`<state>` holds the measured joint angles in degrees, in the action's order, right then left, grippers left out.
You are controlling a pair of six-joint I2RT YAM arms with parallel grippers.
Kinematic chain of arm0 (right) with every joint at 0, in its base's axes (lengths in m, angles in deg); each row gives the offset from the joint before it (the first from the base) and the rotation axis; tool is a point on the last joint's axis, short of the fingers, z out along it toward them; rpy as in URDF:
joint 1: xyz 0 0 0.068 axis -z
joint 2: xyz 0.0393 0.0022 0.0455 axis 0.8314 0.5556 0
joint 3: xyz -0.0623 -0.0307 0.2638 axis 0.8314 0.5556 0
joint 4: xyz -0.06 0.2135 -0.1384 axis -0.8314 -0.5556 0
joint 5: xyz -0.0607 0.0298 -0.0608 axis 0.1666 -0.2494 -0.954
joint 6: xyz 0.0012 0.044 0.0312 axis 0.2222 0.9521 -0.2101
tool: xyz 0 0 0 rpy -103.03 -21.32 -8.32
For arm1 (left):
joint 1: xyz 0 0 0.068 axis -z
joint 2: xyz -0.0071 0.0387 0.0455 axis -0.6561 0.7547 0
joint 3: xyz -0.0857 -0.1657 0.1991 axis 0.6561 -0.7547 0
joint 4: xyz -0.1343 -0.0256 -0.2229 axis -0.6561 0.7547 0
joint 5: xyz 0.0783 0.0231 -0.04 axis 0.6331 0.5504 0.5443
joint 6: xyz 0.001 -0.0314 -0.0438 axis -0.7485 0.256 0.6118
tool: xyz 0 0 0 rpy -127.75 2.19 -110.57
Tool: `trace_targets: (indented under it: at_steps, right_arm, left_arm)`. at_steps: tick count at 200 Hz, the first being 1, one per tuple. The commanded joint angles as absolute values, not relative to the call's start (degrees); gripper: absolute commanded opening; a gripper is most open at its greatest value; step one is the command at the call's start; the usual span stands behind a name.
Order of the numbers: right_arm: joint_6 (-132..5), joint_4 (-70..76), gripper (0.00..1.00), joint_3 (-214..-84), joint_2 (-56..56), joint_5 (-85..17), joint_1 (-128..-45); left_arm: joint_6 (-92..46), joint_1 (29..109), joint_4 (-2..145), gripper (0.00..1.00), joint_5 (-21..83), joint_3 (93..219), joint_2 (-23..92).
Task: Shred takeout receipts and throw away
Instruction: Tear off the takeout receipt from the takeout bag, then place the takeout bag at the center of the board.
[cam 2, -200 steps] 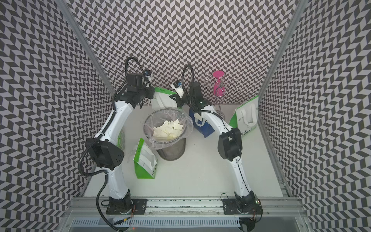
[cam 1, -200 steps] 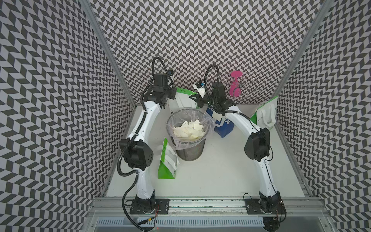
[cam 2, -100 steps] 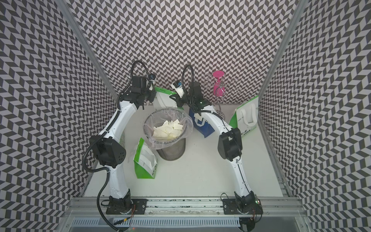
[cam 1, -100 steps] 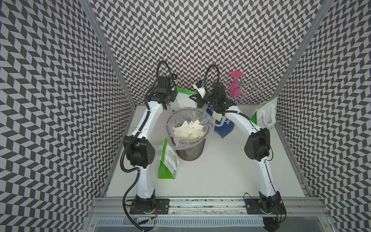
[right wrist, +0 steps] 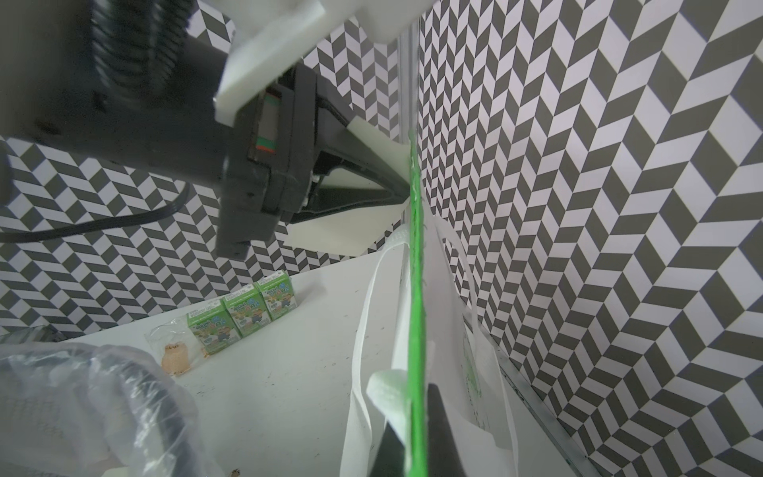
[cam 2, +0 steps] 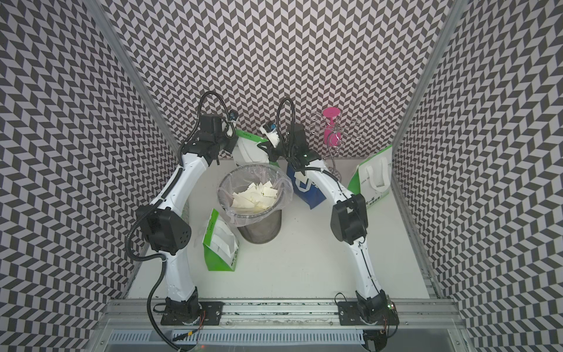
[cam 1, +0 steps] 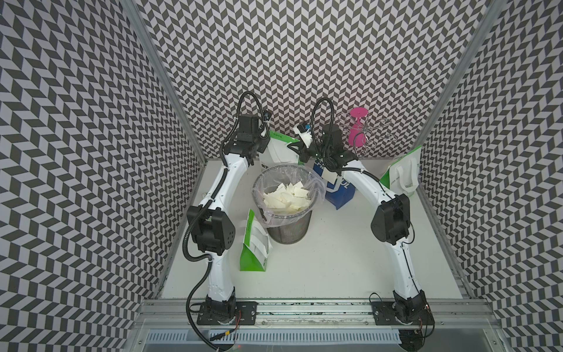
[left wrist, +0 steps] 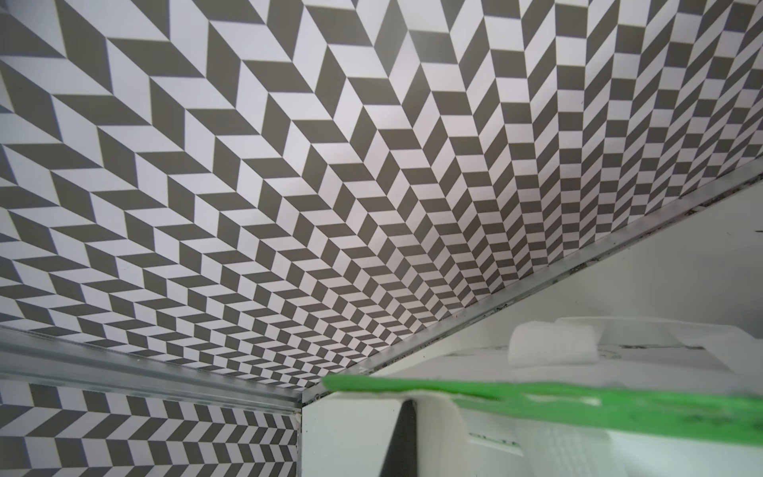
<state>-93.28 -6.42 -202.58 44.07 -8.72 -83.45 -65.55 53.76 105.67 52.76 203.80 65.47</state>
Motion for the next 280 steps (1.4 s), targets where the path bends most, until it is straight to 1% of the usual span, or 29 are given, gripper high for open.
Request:
trace_targets:
  at_steps: [1, 25, 47, 95, 130, 148, 196, 235, 280]
  right_arm:
    - [-94.93, -4.02, 0.00, -202.90, 42.91, -8.83, -84.35]
    - [-96.14, -5.21, 0.00, -203.06, 43.30, -11.45, -84.98]
    - [-97.78, -7.51, 0.00, -204.54, 44.34, -14.75, -85.49]
    - [-98.82, -8.65, 0.00, -204.56, 45.12, -14.77, -85.95]
    - [-97.69, -6.98, 0.00, -204.47, 45.39, -13.12, -86.04]
    - [-97.90, -7.33, 0.00, -204.82, 46.04, -13.76, -86.04]
    - [-98.56, -7.47, 0.00, -204.90, 46.71, -14.72, -86.31]
    - [-97.89, -5.92, 0.00, -204.42, 46.71, -12.81, -86.31]
    - [-96.54, -3.75, 0.00, -204.65, 48.35, -9.85, -86.30]
  left_arm:
    - [-66.97, 54.34, 98.65, 0.00, 54.19, 204.16, 62.76]
    - [-68.87, 55.13, 95.63, 0.00, 58.01, 204.03, 62.42]
    - [-69.49, 55.33, 93.47, 0.00, 58.96, 203.90, 61.91]
    - [-70.15, 55.69, 90.56, 0.00, 59.61, 203.77, 61.38]
    - [-66.98, 54.54, 91.94, 0.00, 56.26, 205.61, 60.82]
    - [-63.37, 53.11, 91.89, 0.00, 51.75, 205.16, 59.10]
    - [-59.43, 51.53, 94.01, 0.00, 47.46, 206.56, 58.11]
    - [-59.12, 50.25, 96.99, 0.00, 49.83, 208.58, 58.05]
    - [-57.77, 48.31, 98.82, 0.00, 49.23, 204.74, 54.67]
